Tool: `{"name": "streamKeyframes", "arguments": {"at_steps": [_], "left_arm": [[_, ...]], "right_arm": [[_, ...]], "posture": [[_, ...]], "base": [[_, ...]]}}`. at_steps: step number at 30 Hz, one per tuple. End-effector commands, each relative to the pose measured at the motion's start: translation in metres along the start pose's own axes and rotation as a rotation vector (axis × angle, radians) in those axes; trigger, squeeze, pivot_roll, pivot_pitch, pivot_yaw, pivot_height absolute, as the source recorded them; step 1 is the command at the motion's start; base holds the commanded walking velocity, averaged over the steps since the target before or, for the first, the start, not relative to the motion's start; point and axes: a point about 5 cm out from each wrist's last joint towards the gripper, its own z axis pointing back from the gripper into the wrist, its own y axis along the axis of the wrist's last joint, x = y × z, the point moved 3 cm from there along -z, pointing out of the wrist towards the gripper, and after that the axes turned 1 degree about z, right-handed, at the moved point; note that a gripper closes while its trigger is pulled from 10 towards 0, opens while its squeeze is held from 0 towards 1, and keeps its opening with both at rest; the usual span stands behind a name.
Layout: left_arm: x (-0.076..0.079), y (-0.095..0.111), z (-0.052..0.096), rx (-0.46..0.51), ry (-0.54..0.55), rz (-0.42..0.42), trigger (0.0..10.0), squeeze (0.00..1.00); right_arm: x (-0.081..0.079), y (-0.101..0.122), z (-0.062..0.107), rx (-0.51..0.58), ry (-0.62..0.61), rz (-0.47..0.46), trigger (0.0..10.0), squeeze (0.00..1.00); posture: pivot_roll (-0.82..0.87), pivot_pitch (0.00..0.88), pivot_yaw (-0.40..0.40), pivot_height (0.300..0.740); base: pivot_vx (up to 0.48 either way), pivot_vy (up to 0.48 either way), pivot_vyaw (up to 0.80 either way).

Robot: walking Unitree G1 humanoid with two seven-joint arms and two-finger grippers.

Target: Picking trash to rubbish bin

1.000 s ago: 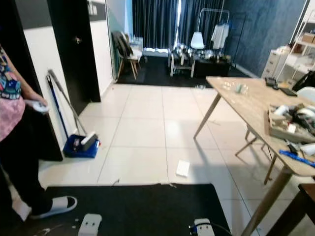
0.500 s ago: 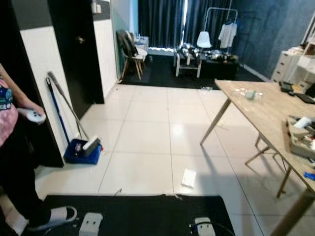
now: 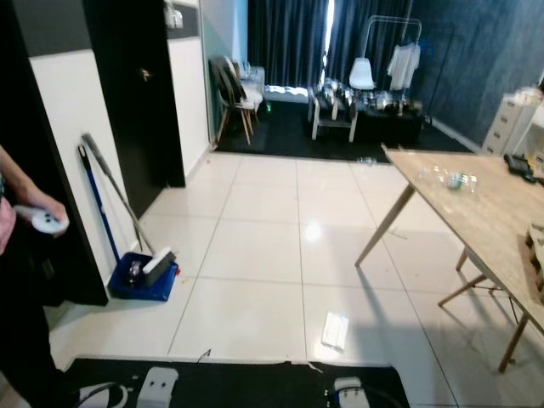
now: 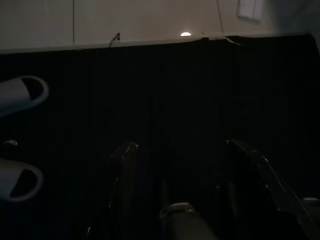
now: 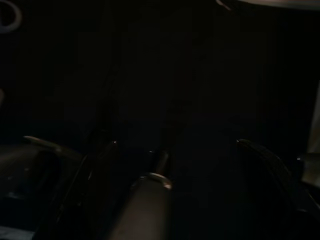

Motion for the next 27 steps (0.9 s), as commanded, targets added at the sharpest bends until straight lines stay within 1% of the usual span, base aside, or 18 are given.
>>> {"name": "streamKeyframes", "arguments": {"at_steps": [1,18,27], "left_arm": [[-0.0019,-0.0030,0.0008,-0.014,0.004,-0.005,10.0,0.00],[-0.0017,-0.0006,-0.0003,-0.015,-0.001,-0.009,10.0,0.00],[-0.0025,-0.0017,0.0003,-0.016,-0.002,-0.010,10.0,0.00]], "right_arm": [[-0.0038,-0.0048,-0.0003,-0.015,0.006,-0.003,10.0,0.00],[-0.0014,-0.0074,0.0002,-0.027,-0.009,-0.011,10.0,0.00],[0.0010,-0.0083,0.0007,-0.026,-0.022,-0.028,10.0,0.00]], "posture": [[0.08,0.000,-0.060,0.740],[0.07,0.000,-0.051,0.740],[0.07,0.000,-0.050,0.740]], "base": [[0.345,0.000,0.00],[0.344,0.000,0.00],[0.343,0.000,-0.80]]}}
